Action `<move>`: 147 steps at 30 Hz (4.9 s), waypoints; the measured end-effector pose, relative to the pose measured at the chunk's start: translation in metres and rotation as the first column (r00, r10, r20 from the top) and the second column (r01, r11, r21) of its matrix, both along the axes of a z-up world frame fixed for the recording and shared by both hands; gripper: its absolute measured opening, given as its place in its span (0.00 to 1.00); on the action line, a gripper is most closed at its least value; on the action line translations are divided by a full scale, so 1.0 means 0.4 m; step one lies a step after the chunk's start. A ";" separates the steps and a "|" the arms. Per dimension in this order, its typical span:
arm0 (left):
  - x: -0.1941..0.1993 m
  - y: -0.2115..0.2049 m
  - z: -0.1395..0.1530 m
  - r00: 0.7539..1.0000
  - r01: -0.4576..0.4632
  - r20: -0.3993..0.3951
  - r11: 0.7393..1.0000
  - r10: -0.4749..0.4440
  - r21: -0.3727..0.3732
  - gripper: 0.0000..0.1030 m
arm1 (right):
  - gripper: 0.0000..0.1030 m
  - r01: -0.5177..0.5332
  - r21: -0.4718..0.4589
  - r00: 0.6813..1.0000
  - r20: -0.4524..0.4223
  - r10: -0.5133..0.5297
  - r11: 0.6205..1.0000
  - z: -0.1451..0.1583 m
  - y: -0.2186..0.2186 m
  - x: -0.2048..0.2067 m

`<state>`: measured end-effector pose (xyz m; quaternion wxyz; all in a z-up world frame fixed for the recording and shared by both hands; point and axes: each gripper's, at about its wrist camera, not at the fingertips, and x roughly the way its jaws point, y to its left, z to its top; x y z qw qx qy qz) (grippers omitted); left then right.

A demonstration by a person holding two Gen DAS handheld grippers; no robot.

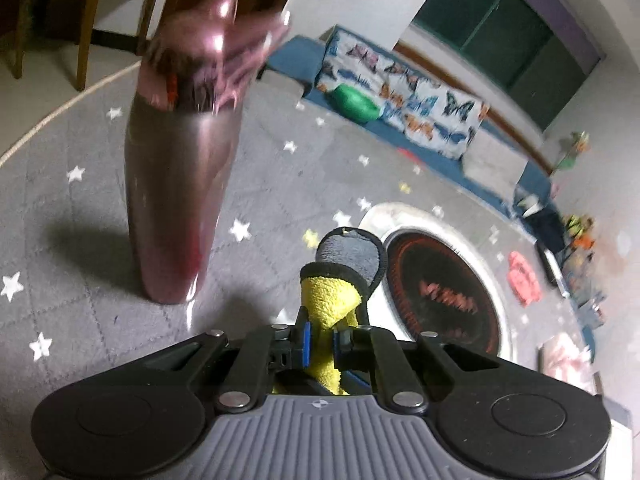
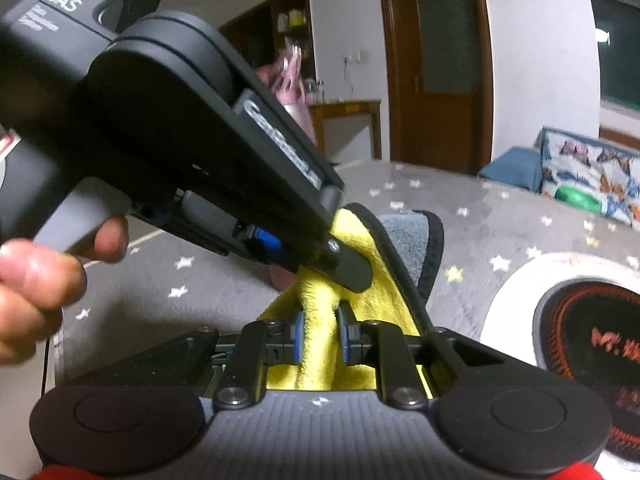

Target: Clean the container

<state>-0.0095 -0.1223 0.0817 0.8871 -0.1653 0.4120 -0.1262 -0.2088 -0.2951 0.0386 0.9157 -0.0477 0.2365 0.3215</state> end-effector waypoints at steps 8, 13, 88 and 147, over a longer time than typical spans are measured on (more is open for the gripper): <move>-0.015 0.018 0.037 0.998 0.014 0.064 0.998 -0.010 -0.061 0.10 | 0.15 0.040 0.012 0.991 0.124 -0.041 0.999 0.032 -0.009 -0.003; -0.003 0.025 0.000 1.000 0.000 0.018 0.999 0.000 -0.032 0.11 | 0.15 0.026 0.011 0.998 0.049 -0.027 1.000 0.001 -0.012 0.010; -0.054 -0.057 0.014 0.991 0.120 0.064 0.993 -0.120 0.009 0.15 | 0.16 0.208 -0.089 0.968 0.161 -0.192 0.974 -0.014 0.060 -0.046; -0.049 -0.056 0.019 0.982 0.188 0.011 0.980 -0.187 -0.071 0.06 | 0.16 0.247 -0.130 0.960 0.169 -0.224 0.960 -0.001 0.068 -0.055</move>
